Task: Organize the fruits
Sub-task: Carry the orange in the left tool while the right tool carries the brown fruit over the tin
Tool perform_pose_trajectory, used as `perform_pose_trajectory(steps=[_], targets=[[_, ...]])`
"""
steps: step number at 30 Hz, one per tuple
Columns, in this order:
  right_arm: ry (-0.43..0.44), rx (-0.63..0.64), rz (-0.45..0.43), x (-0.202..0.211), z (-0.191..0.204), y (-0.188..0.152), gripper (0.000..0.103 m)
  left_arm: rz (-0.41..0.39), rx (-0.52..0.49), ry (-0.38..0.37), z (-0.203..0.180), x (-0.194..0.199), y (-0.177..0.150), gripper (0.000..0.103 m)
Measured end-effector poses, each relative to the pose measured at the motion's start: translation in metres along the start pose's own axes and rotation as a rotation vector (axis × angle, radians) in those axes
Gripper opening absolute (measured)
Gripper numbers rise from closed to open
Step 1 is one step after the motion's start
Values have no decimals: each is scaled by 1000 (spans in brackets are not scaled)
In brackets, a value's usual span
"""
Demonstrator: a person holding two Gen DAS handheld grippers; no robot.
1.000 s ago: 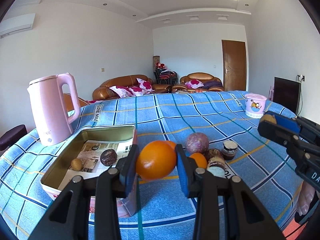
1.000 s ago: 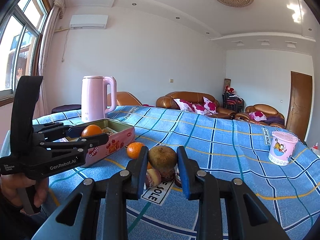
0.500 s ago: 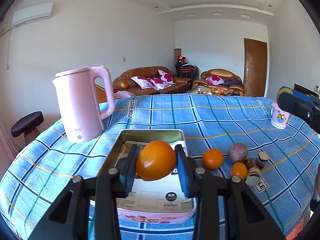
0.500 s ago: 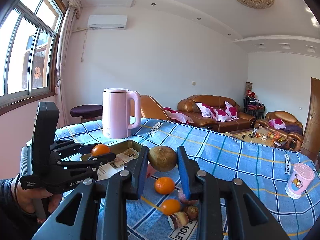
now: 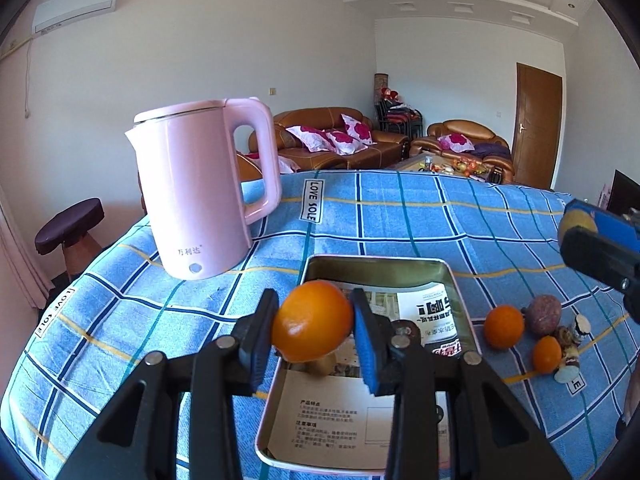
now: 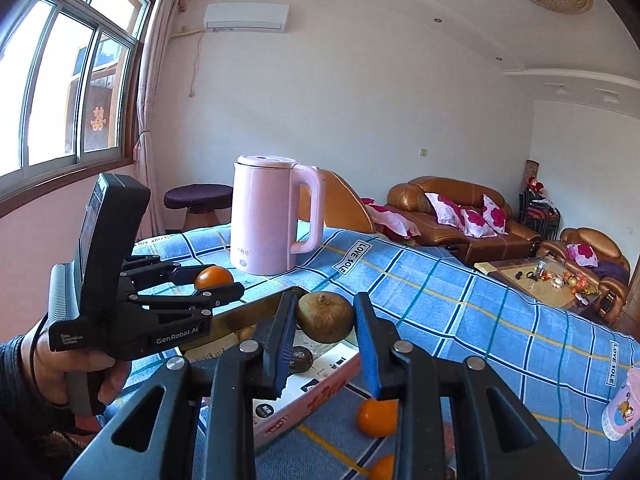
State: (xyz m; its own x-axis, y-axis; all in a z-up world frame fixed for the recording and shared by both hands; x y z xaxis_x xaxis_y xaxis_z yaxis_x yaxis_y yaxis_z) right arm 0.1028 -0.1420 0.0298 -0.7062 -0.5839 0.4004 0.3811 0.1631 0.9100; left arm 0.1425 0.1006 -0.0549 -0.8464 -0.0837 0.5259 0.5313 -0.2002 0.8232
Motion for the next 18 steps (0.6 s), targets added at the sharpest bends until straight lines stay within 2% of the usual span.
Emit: perform_pose_trajectory(steps=[9,18], targets=[[21,-31,111,-55,8,-24,31,61,-24,-2,-4,-22,-6,38],[15,-47,183,-77,10,-45,31,84,-28,5,-4,-30,-11,38]])
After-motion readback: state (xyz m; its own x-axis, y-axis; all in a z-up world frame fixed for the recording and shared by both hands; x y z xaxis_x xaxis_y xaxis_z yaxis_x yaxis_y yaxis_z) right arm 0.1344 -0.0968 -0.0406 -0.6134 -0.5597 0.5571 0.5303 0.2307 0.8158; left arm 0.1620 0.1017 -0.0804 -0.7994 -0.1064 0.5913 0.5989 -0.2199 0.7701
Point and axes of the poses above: each gripper's, at about its wrist camera, not at the fingertips, and x roughly against the way its jaws point, z to its left, y to its top, the point moved 4 cm from there along -x, roughly the way its jaws point, and after that the axes turned 13 degrees about -x, right-handed, at the moved point
